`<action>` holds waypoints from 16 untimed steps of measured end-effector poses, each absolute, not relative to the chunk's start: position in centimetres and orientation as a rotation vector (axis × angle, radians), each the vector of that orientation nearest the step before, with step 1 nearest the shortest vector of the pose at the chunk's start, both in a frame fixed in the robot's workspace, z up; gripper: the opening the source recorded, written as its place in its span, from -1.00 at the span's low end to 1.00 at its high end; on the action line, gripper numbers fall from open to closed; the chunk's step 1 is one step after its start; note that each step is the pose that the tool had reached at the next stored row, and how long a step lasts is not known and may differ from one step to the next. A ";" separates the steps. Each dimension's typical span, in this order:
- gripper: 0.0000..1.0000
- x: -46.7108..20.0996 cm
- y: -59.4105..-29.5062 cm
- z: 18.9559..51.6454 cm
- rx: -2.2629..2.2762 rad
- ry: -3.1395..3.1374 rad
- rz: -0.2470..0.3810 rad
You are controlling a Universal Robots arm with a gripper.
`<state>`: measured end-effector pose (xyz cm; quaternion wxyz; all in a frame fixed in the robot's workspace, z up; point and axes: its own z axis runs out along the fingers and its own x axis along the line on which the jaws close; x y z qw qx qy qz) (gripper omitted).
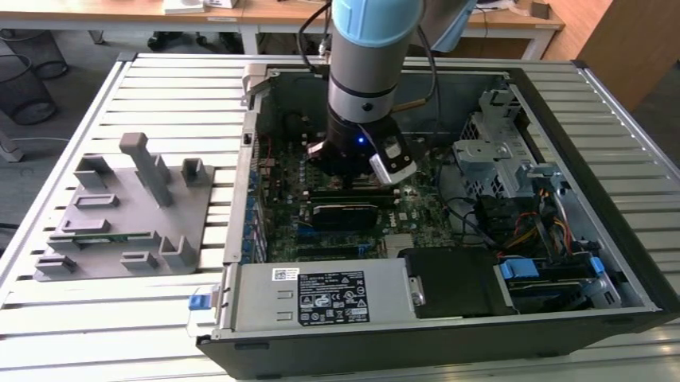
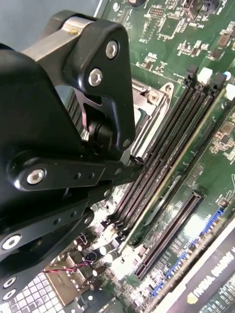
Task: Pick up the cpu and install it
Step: 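Install the second cpu locking lever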
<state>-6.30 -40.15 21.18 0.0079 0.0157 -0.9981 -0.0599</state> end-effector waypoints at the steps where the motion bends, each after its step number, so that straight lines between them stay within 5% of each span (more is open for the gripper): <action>1: -0.79 -6.3 -40.3 21.1 0.049 -3.120 -0.192; 16: -0.79 -7.6 -41.5 20.4 0.050 -3.114 -0.272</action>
